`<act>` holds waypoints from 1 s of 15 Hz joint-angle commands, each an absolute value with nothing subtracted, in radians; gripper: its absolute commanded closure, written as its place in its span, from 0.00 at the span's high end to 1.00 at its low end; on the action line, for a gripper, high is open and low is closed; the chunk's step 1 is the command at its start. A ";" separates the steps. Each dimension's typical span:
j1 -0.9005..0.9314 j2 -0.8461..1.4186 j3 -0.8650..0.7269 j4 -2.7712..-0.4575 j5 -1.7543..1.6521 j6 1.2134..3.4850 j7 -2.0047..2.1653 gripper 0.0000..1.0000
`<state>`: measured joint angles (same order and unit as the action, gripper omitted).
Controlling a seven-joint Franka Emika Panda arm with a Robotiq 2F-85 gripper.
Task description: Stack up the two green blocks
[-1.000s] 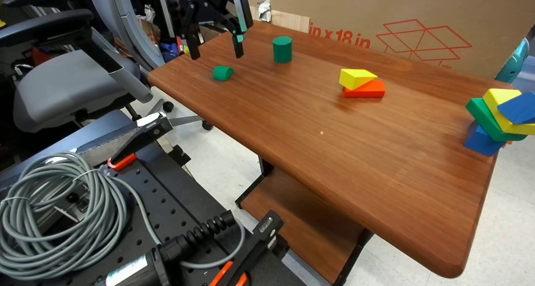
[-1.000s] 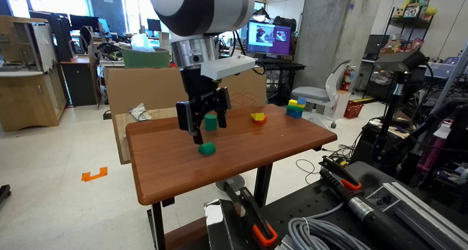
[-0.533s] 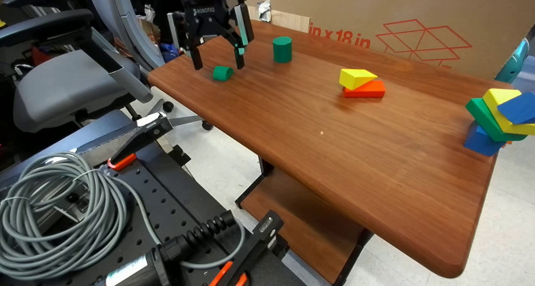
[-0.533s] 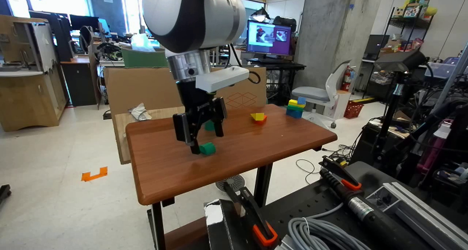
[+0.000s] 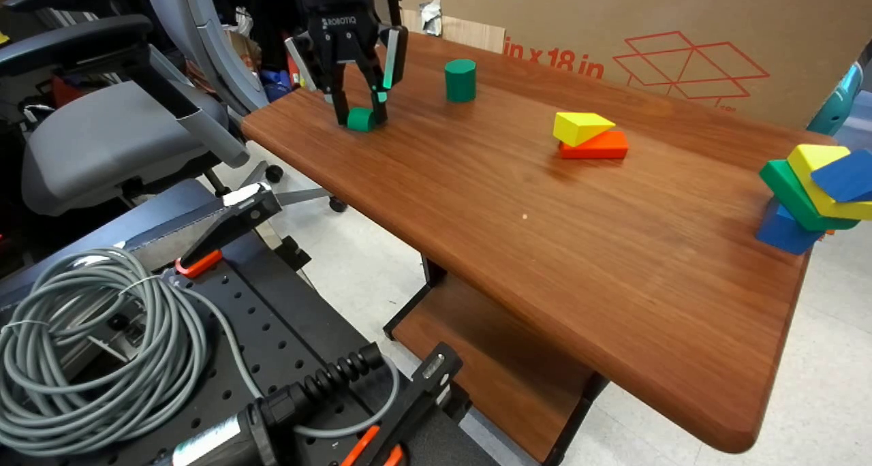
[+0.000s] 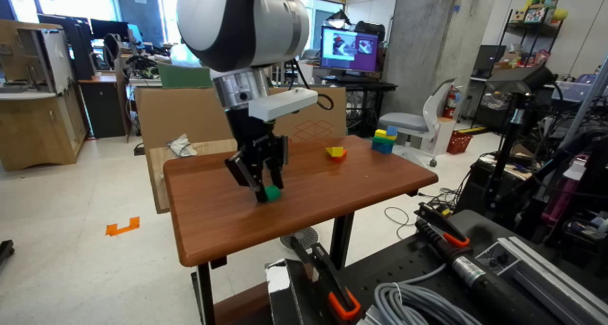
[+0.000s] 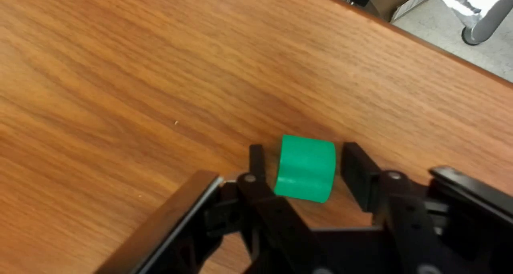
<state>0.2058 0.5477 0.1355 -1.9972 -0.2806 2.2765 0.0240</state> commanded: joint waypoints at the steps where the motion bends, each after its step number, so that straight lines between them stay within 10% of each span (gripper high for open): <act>1: 0.205 0.544 0.143 -1.974 -0.246 2.207 -0.041 0.20; 3: 0.198 0.522 0.151 -1.985 -0.224 2.176 -0.066 0.08; 15: 0.174 0.341 0.091 -1.940 -0.158 2.184 0.091 0.08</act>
